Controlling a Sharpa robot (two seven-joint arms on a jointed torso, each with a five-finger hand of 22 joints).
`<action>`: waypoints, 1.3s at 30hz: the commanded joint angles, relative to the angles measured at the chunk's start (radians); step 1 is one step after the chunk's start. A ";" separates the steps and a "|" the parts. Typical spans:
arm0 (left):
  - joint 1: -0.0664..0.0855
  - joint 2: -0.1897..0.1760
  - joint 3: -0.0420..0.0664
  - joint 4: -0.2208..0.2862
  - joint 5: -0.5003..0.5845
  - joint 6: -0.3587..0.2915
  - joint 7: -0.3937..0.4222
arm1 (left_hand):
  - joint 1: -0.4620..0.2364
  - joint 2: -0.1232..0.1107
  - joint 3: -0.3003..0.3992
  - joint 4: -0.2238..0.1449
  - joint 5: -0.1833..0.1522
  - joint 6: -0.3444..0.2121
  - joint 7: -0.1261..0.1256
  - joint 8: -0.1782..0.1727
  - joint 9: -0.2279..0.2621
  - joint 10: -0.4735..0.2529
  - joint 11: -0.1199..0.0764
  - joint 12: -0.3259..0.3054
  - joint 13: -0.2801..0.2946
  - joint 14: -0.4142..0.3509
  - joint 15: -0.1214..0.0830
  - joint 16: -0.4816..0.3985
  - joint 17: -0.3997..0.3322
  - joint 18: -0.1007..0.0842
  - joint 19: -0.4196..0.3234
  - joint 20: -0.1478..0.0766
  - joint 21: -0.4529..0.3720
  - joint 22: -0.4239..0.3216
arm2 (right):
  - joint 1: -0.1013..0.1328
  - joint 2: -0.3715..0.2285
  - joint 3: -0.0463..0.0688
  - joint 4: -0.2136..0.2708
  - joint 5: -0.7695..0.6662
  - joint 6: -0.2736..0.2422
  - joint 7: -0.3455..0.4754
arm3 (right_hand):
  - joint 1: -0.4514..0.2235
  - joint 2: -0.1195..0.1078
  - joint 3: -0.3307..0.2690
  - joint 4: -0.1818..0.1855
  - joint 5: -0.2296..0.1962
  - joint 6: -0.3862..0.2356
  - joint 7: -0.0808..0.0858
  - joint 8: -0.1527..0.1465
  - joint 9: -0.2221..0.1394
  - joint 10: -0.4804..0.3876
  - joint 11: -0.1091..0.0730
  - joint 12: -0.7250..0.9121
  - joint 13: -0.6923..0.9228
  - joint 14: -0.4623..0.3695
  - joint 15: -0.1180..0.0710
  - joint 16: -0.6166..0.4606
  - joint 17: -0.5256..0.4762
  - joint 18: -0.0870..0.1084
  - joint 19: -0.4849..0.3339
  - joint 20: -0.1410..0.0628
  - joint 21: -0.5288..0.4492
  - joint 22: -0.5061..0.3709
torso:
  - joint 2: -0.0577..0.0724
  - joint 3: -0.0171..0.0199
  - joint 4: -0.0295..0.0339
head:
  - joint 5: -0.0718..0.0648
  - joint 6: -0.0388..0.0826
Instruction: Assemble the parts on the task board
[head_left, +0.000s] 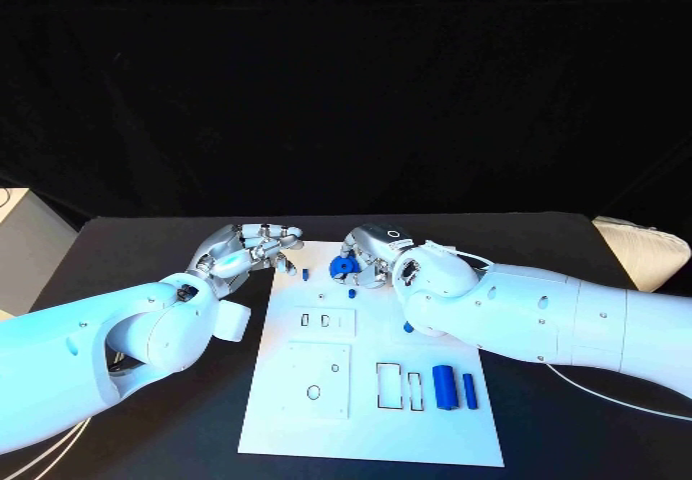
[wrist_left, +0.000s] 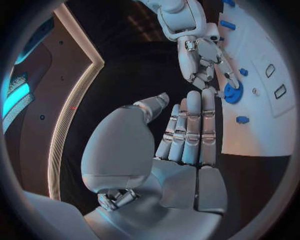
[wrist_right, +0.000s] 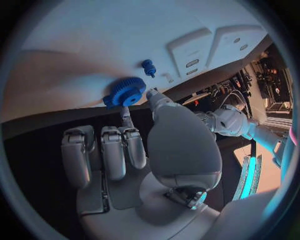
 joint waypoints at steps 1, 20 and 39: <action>0.002 0.002 0.001 0.001 -0.002 0.014 0.005 | -0.005 0.001 0.007 -0.001 0.001 -0.007 0.000 -0.004 0.001 -0.005 -0.003 -0.001 0.002 -0.006 -0.003 0.005 -0.001 0.012 -0.006 -0.002 0.006 0.001 | -0.001 -0.002 0.000 0.001 0.022 0.033 0.017 | -0.052 0.019 -0.045 0.002 -0.003 -0.005 0.003 -0.004 -0.003 0.066 0.007 -0.004 0.224 0.104 0.008 0.004 0.263 -0.014 0.104 0.011 0.005 0.263 | -0.001 0.0008 -0.0006 | 0.000 0.000; 0.002 -0.002 0.001 0.002 -0.002 0.007 0.002 | -0.009 0.002 0.008 0.001 0.001 -0.010 0.002 -0.006 0.001 -0.008 -0.001 -0.002 0.001 -0.008 -0.002 0.007 -0.002 0.012 -0.010 -0.001 0.010 0.005 | -0.001 -0.028 -0.002 0.008 0.050 0.082 0.007 | -0.099 0.057 -0.053 0.001 0.042 0.007 0.000 0.002 -0.004 0.074 0.005 0.002 0.233 0.104 0.006 0.004 0.263 -0.014 0.104 0.010 0.005 0.263 | -0.001 0.0013 -0.0004 | 0.000 -0.003; 0.002 -0.005 0.001 0.002 -0.002 0.005 0.002 | -0.008 0.003 0.009 0.000 0.001 -0.011 0.003 -0.006 0.001 -0.009 0.000 -0.003 0.001 -0.008 -0.001 0.007 -0.002 0.012 -0.012 0.000 0.012 0.006 | 0.000 -0.066 -0.004 0.048 0.056 0.094 0.005 | -0.104 0.064 -0.044 0.000 0.063 0.015 -0.002 0.007 -0.003 0.079 0.003 0.006 0.238 0.104 0.005 0.004 0.263 -0.014 0.104 0.009 0.005 0.263 | 0.000 0.0009 -0.0003 | -0.002 -0.005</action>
